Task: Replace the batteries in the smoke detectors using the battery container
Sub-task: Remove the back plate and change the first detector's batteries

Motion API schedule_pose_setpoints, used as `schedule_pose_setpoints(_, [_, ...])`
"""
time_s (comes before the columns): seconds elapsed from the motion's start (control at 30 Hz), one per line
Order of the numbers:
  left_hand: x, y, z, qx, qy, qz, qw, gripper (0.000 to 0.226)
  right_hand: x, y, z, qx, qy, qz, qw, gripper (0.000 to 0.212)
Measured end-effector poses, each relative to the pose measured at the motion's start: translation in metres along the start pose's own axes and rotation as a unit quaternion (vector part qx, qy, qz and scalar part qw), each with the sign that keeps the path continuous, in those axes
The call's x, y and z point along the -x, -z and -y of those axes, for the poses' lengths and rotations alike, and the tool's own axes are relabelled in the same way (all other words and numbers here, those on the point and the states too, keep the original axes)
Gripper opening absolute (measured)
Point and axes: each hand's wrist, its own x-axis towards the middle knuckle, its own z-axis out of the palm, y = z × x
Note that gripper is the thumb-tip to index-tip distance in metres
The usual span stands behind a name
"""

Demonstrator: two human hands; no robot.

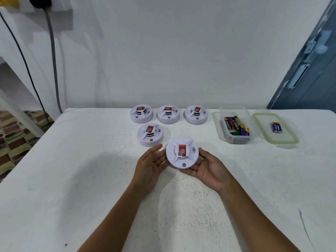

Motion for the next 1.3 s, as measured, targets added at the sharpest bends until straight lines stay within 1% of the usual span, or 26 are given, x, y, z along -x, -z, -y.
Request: schedule_pose_setpoints(1.3, [0.0010,-0.0014,0.0007,-0.012,-0.003,-0.011,1.000,0.031,0.0021,-0.0030,0.0006,0.011,0.003,-0.010,1.000,0.045])
